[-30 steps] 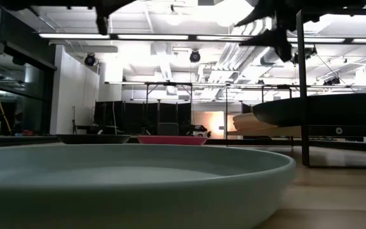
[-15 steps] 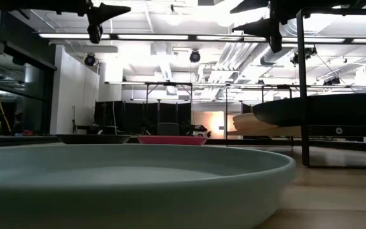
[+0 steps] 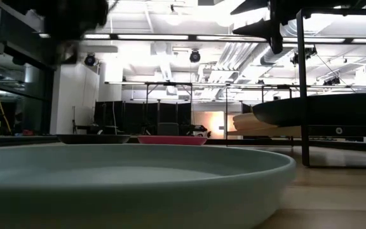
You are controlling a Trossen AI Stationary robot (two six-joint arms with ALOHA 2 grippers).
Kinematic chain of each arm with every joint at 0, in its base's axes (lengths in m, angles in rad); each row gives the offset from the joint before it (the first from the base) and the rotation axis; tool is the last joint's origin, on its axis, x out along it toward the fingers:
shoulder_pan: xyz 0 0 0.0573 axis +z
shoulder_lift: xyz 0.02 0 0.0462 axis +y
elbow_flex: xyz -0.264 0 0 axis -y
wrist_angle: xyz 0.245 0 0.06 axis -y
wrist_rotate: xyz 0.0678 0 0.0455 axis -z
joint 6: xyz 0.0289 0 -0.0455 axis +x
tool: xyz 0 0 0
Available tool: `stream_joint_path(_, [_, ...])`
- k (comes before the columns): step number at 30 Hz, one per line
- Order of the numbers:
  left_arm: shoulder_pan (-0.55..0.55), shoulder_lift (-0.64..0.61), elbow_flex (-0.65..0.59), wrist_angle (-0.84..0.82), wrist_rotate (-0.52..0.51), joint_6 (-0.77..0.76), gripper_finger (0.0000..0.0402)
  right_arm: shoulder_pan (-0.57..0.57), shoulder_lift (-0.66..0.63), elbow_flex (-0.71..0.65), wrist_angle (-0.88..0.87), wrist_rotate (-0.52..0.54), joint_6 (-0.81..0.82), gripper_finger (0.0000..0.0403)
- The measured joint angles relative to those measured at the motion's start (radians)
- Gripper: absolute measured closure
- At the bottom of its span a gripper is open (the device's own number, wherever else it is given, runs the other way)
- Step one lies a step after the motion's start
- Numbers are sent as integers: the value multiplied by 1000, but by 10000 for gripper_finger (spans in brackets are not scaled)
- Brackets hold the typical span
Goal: Place and stack plates onto a shelf
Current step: Stack the blue plate on top of the white plate
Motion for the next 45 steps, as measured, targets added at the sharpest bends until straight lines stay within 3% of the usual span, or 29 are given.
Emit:
stream_joint_path(3, [-47, 127, 49, -106, -25, -92, 298, 0, 0, 0, -27, 0, 0, 231])
stream_joint_path(8, [-64, 303, 119, -108, -48, -170, 298, 0, 0, 0, -77, 0, 0, 231])
stream_joint_path(13, [-67, 437, 194, -113, -93, -194, 298, 0, 0, 0, -130, 0, 0, 231])
stream_joint_path(20, [-68, 599, 288, -174, -77, -122, 298, 0, 0, 0, -171, 0, 0, 231])
stream_joint_path(39, [-80, 712, 329, -138, -56, -62, 300, 0, 0, 0, -234, -1, 0, 231])
stream_joint_path(42, [-82, 717, 329, -105, -52, -34, 319, 0, 0, 0, -245, -2, 0, 231])
stream_joint_path(45, [-72, 717, 328, -123, -25, 13, 366, 0, 0, 0, -255, -2, 0, 231])
